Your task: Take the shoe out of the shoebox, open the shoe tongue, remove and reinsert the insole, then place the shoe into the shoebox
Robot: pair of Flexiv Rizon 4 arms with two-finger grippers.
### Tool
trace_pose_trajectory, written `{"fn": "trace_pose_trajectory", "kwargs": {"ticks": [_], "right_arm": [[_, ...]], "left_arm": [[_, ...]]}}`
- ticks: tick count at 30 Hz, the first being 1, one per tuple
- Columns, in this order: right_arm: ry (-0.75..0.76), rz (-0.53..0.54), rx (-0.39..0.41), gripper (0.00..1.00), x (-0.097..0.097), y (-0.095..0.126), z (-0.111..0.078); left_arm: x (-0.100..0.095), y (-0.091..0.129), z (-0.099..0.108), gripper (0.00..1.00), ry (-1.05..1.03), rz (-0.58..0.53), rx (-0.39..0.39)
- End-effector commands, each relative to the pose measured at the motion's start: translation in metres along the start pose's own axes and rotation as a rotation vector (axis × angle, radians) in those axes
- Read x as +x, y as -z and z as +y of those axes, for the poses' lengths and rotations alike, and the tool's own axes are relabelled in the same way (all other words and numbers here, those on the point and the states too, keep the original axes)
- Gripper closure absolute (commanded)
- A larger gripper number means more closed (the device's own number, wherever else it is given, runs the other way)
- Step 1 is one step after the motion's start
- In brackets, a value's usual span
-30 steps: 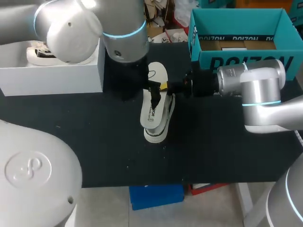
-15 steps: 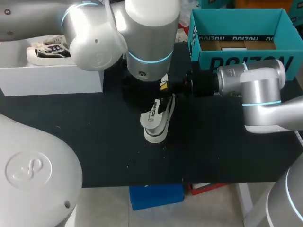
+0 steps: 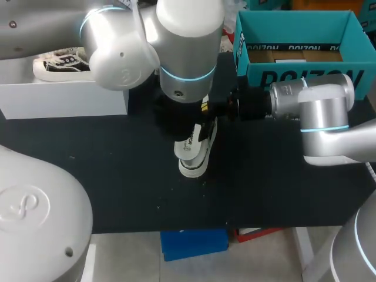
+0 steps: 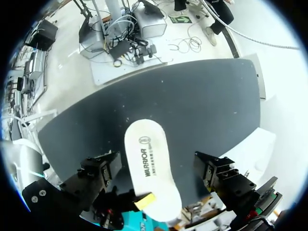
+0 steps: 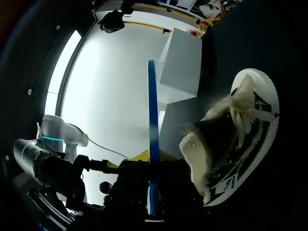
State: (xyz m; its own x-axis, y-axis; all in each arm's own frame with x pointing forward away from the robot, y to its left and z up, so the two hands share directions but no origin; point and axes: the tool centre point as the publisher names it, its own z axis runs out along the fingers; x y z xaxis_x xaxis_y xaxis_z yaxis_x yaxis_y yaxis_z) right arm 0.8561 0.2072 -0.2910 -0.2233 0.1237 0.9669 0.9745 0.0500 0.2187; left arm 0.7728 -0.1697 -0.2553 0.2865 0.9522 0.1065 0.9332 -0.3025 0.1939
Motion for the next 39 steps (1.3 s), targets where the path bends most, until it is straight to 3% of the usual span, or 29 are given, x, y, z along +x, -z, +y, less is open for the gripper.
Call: {"fn": "trace_pose_trajectory", "kwargs": {"ticks": [1, 39], "right_arm": [[-0.001, -0.003, 0.002, 1.0, 0.0, 0.0, 0.0], [-0.001, -0.003, 0.002, 1.0, 0.0, 0.0, 0.0]], "left_arm": [[-0.008, -0.004, 0.012, 0.0, -0.001, 0.04, 0.014], [0.029, -0.018, 0.17, 0.0, 0.075, 0.016, -0.013]]}}
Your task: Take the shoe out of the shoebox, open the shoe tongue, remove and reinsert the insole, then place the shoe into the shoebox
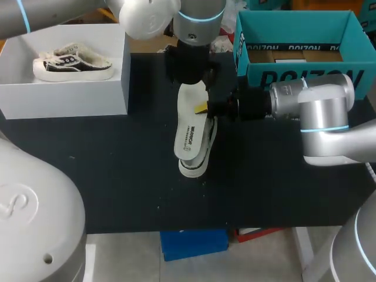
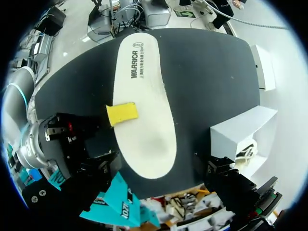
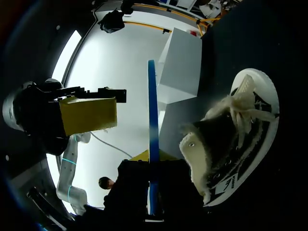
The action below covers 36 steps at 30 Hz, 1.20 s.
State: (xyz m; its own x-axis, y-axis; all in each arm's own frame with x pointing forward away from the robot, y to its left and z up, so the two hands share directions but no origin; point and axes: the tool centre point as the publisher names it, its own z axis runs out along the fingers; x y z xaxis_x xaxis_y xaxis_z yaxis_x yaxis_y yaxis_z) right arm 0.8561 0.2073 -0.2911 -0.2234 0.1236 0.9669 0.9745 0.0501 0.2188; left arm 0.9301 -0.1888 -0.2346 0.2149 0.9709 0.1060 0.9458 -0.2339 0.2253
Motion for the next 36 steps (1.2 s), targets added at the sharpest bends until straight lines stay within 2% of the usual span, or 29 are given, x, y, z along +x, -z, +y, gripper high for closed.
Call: {"fn": "trace_pose_trajectory", "kwargs": {"ticks": [1, 9, 15, 25, 36], "right_arm": [[-0.001, -0.003, 0.002, 1.0, 0.0, 0.0, 0.0], [-0.001, -0.003, 0.002, 1.0, 0.0, 0.0, 0.0], [-0.001, -0.003, 0.002, 1.0, 0.0, 0.0, 0.0], [-0.001, -0.003, 0.002, 1.0, 0.0, 0.0, 0.0], [-0.001, -0.003, 0.002, 1.0, 0.0, 0.0, 0.0]], "left_arm": [[-0.001, -0.006, 0.017, 0.0, 0.005, 0.003, 0.01], [-0.003, -0.014, 0.03, 0.0, 0.038, -0.018, 0.023], [-0.008, -0.013, 0.023, 0.0, 0.033, -0.02, 0.022], [-0.009, -0.002, -0.01, 0.0, 0.03, -0.002, 0.025], [-0.014, 0.007, -0.064, 0.0, 0.02, 0.016, 0.046]]}}
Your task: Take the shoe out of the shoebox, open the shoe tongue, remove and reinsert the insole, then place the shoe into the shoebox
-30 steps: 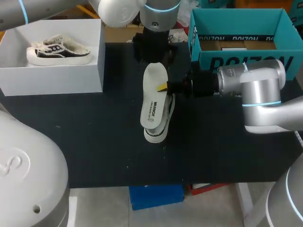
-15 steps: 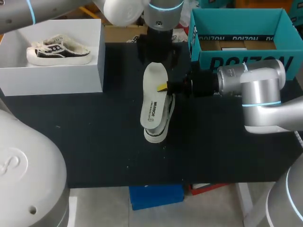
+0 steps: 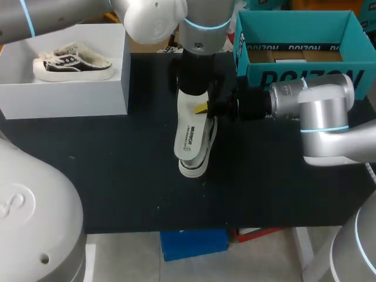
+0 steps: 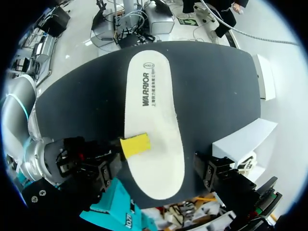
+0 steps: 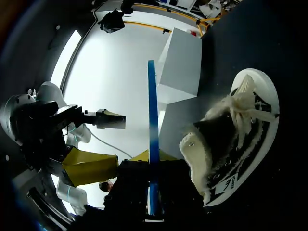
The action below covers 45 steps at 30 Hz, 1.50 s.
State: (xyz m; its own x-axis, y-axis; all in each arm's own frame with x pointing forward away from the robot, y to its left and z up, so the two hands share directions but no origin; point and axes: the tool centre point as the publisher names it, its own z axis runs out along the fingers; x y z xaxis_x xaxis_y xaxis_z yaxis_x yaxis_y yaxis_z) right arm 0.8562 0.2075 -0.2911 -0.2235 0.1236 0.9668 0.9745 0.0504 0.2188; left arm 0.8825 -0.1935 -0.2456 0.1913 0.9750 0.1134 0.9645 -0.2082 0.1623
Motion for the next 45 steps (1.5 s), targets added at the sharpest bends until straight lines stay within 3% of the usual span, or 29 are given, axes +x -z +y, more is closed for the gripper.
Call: {"fn": "trace_pose_trajectory", "kwargs": {"ticks": [1, 13, 24, 28, 31, 36, 39, 40, 41, 45], "right_arm": [[-0.001, -0.003, 0.002, 1.0, 0.0, 0.0, 0.0], [-0.001, -0.003, 0.002, 1.0, 0.0, 0.0, 0.0], [-0.001, -0.003, 0.002, 1.0, 0.0, 0.0, 0.0], [-0.001, -0.003, 0.002, 1.0, 0.0, 0.0, 0.0], [-0.001, -0.003, 0.002, 1.0, 0.0, 0.0, 0.0], [-0.001, -0.003, 0.002, 1.0, 0.0, 0.0, 0.0], [-0.001, -0.003, 0.002, 1.0, 0.0, 0.0, 0.0], [-0.001, -0.003, 0.002, 1.0, 0.0, 0.0, 0.0], [-0.001, -0.003, 0.002, 1.0, 0.0, 0.0, 0.0], [-0.001, -0.003, 0.002, 1.0, 0.0, 0.0, 0.0]], "left_arm": [[0.002, 0.005, -0.023, 0.0, -0.006, 0.006, -0.016], [0.002, 0.015, -0.076, 0.0, -0.033, 0.002, -0.028], [0.005, 0.009, -0.116, 0.0, -0.044, -0.025, -0.016], [0.009, 0.005, -0.121, 0.0, -0.041, -0.101, -0.017], [0.015, 0.002, -0.12, 0.0, -0.034, -0.234, -0.007], [0.023, 0.011, -0.118, 0.0, -0.049, -0.391, -0.111], [0.028, 0.013, -0.115, 0.0, -0.044, -0.51, -0.121], [0.029, 0.014, -0.114, 0.0, -0.049, -0.499, -0.137], [0.028, 0.017, -0.113, 0.0, -0.067, -0.391, -0.128], [0.028, 0.017, -0.113, 0.0, -0.067, -0.391, -0.128]]}}
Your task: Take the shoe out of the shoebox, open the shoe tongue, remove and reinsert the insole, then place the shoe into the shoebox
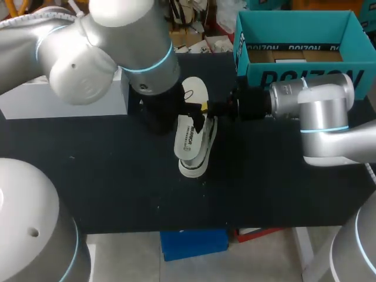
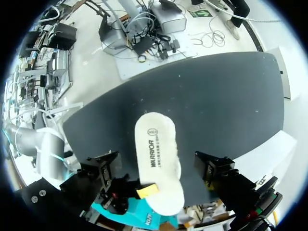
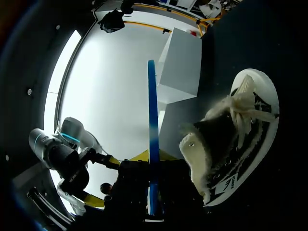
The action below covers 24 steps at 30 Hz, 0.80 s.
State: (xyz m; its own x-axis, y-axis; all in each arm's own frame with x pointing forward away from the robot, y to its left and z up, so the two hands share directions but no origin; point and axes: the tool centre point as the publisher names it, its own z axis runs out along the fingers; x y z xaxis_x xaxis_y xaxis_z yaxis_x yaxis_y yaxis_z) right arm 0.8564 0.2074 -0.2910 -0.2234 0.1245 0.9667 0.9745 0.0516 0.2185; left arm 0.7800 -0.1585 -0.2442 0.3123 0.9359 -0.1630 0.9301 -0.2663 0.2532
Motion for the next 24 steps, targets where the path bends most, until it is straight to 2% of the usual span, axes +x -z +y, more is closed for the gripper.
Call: {"fn": "trace_pose_trajectory", "kwargs": {"ticks": [1, 12, 14, 16, 17, 19, 24], "right_arm": [[-0.001, -0.002, 0.0, 1.0, 0.0, 0.0, 0.0], [-0.001, -0.002, 0.0, 1.0, 0.0, 0.0, 0.0], [-0.001, -0.002, 0.0, 1.0, 0.0, 0.0, 0.0], [-0.001, -0.002, 0.0, 1.0, 0.0, 0.0, 0.0], [-0.001, -0.002, 0.0, 1.0, 0.0, 0.0, 0.0], [-0.001, -0.002, 0.0, 1.0, 0.0, 0.0, 0.0], [-0.001, -0.002, 0.0, 1.0, 0.0, 0.0, 0.0]], "left_arm": [[0.013, 0.004, -0.008, 0.0, -0.001, -0.092, -0.04], [0.013, 0.004, -0.008, 0.0, -0.001, -0.092, -0.04], [0.016, 0.003, -0.004, 0.0, 0.063, -0.187, 0.017], [0.02, 0.003, -0.003, 0.0, 0.104, -0.284, 0.019], [0.022, 0.004, -0.002, 0.0, 0.147, -0.362, 0.064], [0.027, 0.004, 0.001, 0.0, 0.21, -0.432, 0.054], [0.036, 0.006, 0.009, 0.0, 0.334, -0.619, 0.091]]}}
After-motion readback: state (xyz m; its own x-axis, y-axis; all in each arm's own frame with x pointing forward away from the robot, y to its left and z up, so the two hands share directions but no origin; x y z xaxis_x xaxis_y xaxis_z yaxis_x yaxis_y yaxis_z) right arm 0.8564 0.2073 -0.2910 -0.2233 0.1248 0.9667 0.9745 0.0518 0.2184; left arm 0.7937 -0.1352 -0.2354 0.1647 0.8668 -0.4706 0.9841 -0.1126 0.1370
